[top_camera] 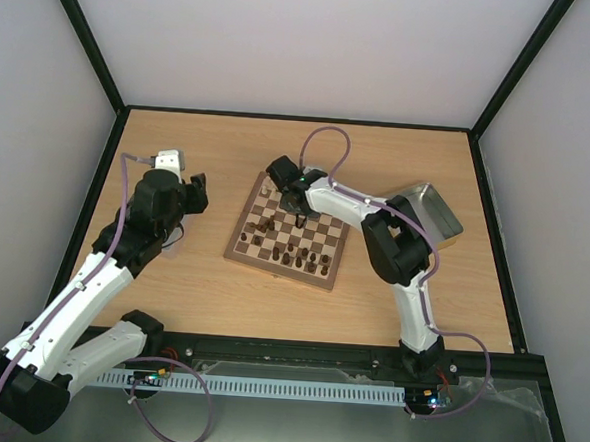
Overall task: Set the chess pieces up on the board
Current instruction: Move the chess piece to the chessboard.
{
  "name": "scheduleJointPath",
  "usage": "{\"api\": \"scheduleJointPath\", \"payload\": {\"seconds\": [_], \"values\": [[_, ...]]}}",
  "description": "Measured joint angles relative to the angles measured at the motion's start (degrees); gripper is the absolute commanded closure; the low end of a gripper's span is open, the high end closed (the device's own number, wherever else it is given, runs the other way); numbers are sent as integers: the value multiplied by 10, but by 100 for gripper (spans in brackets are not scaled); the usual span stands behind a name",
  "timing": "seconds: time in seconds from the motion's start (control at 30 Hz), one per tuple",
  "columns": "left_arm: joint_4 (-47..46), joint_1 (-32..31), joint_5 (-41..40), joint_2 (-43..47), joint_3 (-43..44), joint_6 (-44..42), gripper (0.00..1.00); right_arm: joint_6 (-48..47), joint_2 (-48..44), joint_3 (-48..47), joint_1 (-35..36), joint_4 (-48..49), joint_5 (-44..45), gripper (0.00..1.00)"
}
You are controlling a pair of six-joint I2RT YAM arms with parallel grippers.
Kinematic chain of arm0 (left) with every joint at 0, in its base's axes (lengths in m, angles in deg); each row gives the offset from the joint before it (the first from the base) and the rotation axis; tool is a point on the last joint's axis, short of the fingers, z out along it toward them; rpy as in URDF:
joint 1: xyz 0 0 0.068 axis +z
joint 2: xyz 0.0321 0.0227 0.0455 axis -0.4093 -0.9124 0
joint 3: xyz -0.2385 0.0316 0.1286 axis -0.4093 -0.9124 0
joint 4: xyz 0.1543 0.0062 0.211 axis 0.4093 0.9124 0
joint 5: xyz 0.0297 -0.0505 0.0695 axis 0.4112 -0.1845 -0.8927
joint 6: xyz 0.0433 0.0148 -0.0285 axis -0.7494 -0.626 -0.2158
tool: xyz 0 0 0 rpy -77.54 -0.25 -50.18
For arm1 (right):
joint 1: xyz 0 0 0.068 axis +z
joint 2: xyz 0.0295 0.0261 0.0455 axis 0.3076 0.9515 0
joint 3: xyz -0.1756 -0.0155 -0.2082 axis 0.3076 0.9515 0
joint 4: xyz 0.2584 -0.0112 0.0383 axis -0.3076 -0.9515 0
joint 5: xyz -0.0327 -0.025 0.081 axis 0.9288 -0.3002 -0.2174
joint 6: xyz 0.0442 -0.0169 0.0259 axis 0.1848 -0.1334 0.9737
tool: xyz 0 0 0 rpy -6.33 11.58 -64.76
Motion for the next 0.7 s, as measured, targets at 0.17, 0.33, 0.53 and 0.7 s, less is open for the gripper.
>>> {"api": "scheduleJointPath", "payload": {"seconds": [0.17, 0.33, 0.53, 0.7], "values": [[0, 0, 0, 0, 0, 0, 41, 0, 8, -12, 0, 0, 0, 66], [0, 0, 0, 0, 0, 0, 41, 3, 18, -22, 0, 0, 4, 77], [0, 0, 0, 0, 0, 0, 41, 7, 22, -23, 0, 0, 8, 89], [0, 0, 0, 0, 0, 0, 42, 8, 8, -3, 0, 5, -3, 94]]}}
